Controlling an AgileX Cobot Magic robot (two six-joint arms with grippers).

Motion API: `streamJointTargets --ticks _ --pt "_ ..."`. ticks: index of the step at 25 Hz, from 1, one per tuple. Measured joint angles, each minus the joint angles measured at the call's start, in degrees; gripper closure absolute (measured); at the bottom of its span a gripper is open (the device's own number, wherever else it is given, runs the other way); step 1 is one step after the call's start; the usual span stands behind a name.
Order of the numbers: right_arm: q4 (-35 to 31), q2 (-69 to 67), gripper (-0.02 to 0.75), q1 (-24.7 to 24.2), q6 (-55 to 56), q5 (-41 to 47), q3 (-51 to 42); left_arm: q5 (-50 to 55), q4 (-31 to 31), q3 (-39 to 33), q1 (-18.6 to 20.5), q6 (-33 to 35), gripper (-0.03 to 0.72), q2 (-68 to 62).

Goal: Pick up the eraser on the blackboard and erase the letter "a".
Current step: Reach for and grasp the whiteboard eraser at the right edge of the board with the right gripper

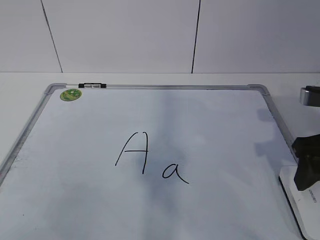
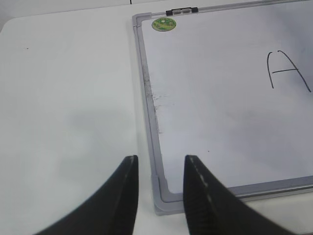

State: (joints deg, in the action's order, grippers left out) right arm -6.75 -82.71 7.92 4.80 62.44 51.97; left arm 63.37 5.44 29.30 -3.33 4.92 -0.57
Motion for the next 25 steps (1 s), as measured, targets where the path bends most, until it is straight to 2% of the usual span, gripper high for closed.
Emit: streamJointTargets --ticks 5,16,25 --pt "1.17 0.0 0.081 0.0 -2.29 0.57 0.0 0.0 0.14 0.0 0.0 0.0 0.449 0.0" --pt "2.29 0.0 0.072 0.0 -1.41 -5.0 -5.79 0.0 1.53 0.0 0.0 0.0 0.449 0.0" --pt "0.25 0.0 0.072 0.0 -1.18 -8.56 -6.75 0.0 1.97 0.0 0.0 0.0 0.449 0.0"
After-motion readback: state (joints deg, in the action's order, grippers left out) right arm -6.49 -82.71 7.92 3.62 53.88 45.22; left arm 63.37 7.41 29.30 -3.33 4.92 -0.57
